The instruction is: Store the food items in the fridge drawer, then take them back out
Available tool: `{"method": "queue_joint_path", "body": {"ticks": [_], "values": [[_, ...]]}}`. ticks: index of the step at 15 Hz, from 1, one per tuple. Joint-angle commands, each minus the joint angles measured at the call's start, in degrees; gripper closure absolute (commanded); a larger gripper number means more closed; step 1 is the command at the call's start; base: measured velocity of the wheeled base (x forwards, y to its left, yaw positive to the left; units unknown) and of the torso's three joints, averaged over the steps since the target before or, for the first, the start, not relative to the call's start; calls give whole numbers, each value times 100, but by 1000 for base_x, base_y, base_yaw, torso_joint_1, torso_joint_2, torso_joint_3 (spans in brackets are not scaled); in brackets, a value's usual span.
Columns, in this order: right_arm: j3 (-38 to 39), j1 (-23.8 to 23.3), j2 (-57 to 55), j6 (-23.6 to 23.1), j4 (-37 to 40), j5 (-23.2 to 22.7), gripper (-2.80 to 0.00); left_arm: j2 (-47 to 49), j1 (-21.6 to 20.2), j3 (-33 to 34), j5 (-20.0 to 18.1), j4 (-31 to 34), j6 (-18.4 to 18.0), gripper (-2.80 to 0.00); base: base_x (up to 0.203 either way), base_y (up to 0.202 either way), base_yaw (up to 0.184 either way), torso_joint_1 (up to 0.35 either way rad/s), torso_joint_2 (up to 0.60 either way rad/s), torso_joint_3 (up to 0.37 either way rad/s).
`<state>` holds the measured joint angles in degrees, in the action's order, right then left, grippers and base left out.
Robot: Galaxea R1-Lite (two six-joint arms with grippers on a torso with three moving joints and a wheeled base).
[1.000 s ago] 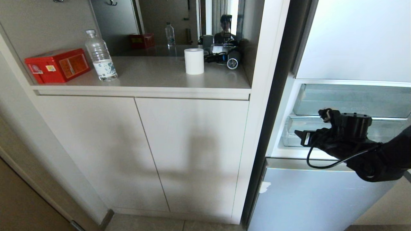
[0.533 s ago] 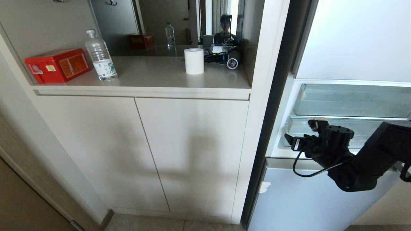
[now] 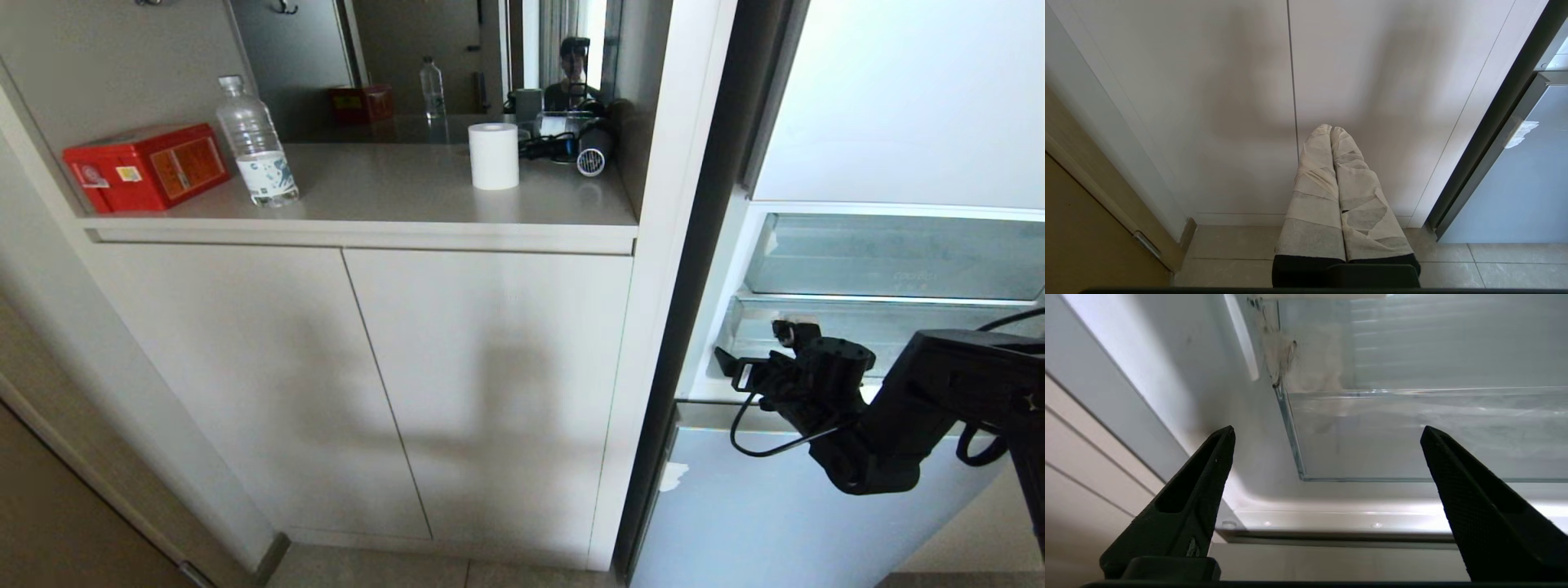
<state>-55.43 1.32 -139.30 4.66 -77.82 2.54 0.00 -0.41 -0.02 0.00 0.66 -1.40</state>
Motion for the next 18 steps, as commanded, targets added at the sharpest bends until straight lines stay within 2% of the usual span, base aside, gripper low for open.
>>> {"method": "queue_joint_path", "body": {"ticks": [1,6,18], "values": [[-42,-33,-77,0,-234,10,-280,9,-2,2,0,-3,0,0,0,0,0,0,0,0],[-100,-35,-115,9,-515,1,-280,9,-2,2,0,4,0,0,0,0,0,0,0,0],[-69,-35,117,-2,-507,28,-280,9,-2,-2,0,4,0,0,0,0,0,0,0,0]]}}
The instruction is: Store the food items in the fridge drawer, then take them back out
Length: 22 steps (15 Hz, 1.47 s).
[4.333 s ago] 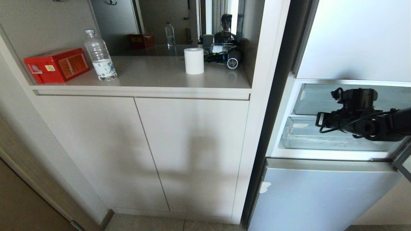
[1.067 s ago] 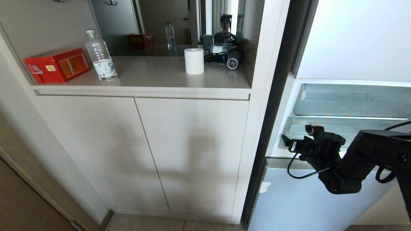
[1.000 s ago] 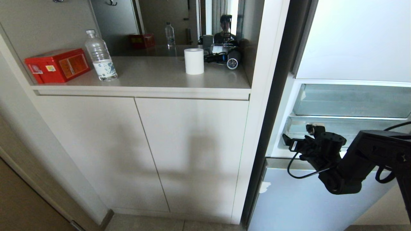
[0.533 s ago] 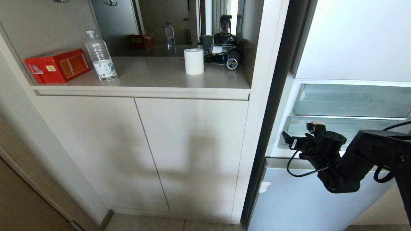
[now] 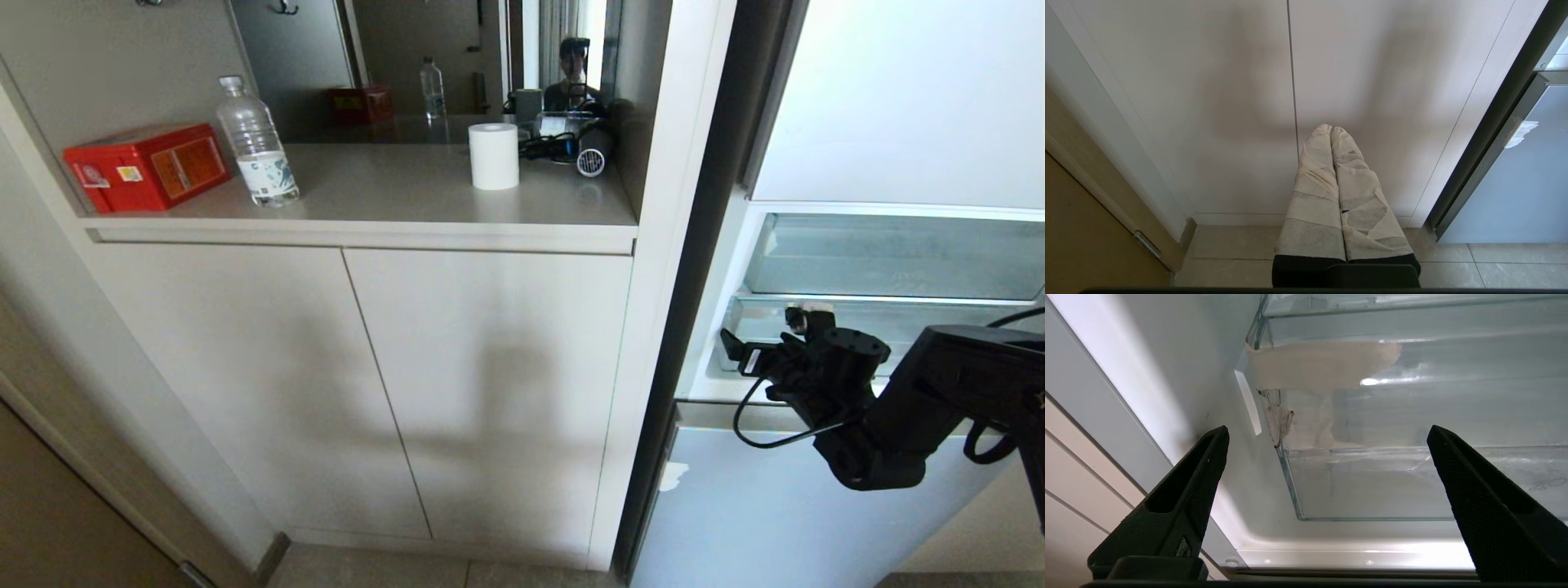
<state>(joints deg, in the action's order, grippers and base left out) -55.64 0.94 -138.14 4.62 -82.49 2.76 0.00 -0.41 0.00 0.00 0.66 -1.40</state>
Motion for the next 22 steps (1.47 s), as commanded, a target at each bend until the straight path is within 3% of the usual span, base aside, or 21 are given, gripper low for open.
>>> {"method": "queue_joint_path", "body": {"ticks": [1,14,15,22], "values": [[-151,3,-62,3,-39,6,-280,9,-2,0,0,4,0,0,0,0,0,0,0,0],[-580,12,-318,-6,-12,15,-280,9,-2,0,0,3,0,0,0,0,0,0,0,0],[-580,12,-318,-14,-12,15,0,9,-2,-9,0,2,0,0,0,0,0,0,0,0],[-571,275,-292,-58,-12,23,0,9,-2,0,0,-4,0,0,0,0,0,0,0,0]]}}
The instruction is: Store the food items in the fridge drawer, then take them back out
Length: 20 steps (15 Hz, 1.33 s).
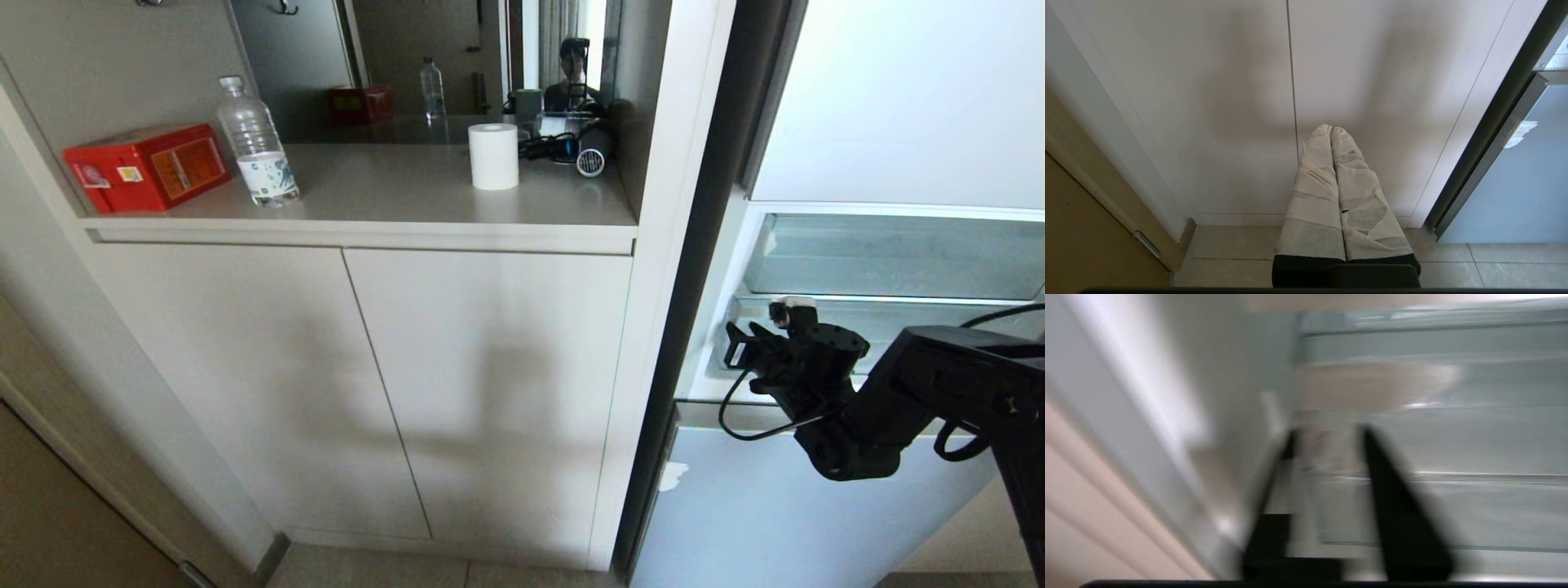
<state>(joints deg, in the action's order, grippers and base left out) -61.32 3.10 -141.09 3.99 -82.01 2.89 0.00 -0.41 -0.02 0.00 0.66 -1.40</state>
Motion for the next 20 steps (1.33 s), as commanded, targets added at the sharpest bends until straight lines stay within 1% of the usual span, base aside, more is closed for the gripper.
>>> {"method": "queue_joint_path", "body": {"ticks": [1,5,7,10,14,16,18,20], "values": [[-3,74,3,6,-61,10,0,9,-2,2,0,-4,0,0,0,0,0,0,0,0],[9,94,12,6,-61,13,0,9,-2,2,0,4,0,0,0,0,0,0,0,0],[59,94,21,-3,-86,158,0,9,-2,2,0,4,0,0,0,0,0,0,0,0],[413,92,233,5,-93,169,0,9,-2,-5,0,3,0,0,0,0,0,0,0,0],[1288,93,696,45,-367,168,0,9,-2,2,0,4,0,0,0,0,0,0,0,0],[1896,90,930,54,-519,165,0,9,-2,-5,0,0,0,0,0,0,0,0,0,0],[2607,89,1335,71,-553,146,0,9,-2,-6,0,1,0,0,0,0,0,0,0,0],[3147,75,1674,109,-563,152,0,9,-2,2,0,-4,0,0,0,0,0,0,0,0]]}}
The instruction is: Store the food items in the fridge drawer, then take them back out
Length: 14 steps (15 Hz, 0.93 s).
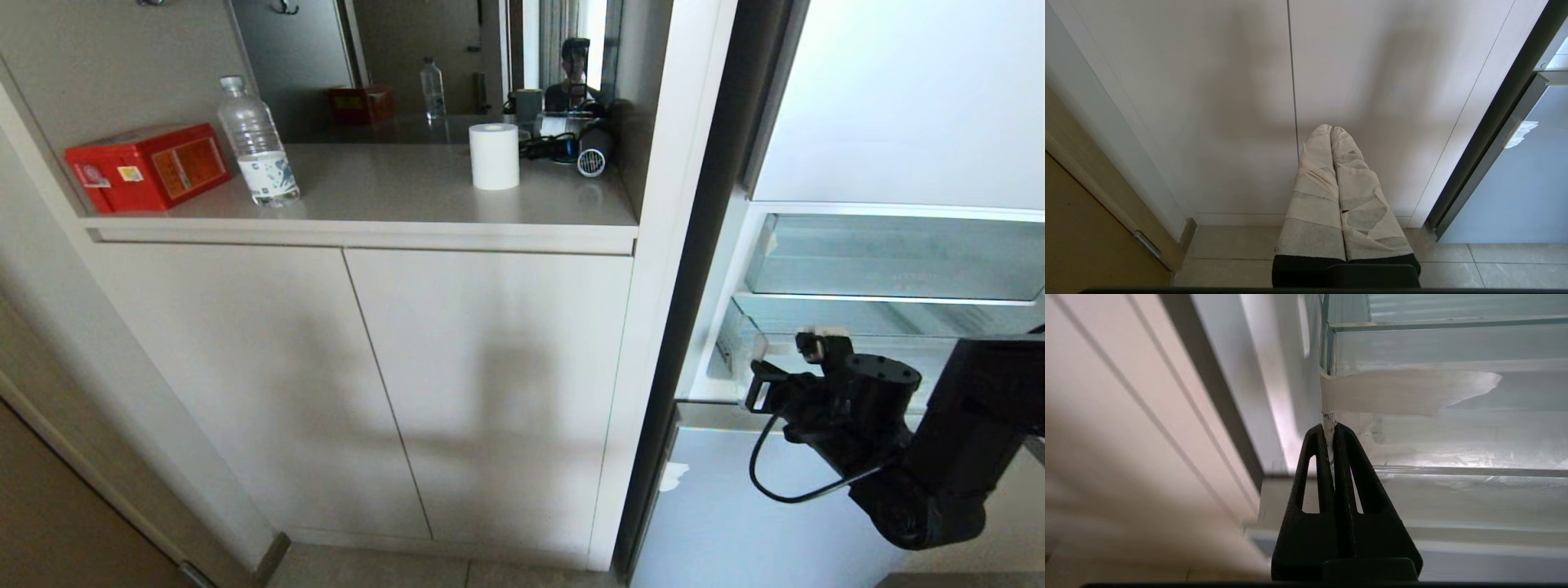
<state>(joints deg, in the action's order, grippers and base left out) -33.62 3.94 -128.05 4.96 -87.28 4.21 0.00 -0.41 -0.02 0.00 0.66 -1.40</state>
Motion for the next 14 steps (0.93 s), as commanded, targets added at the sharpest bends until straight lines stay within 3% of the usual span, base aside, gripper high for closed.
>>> {"method": "queue_joint_path", "body": {"ticks": [1,2,9,12,14], "values": [[674,-20,536,32,-37,27,0,9,-2,2,0,-4,0,0,0,0,0,0,0,0],[934,-29,704,45,-37,30,-280,9,-2,2,0,-3,0,0,0,0,0,0,0,0],[2376,-267,1974,291,-38,37,-280,9,-2,2,0,4,0,0,0,0,0,0,0,0],[2200,-942,2511,74,45,13,-280,9,-2,2,0,4,0,0,0,0,0,0,0,0],[1649,-1364,2786,-37,846,-81,-280,9,-2,2,0,4,0,0,0,0,0,0,0,0]]}}
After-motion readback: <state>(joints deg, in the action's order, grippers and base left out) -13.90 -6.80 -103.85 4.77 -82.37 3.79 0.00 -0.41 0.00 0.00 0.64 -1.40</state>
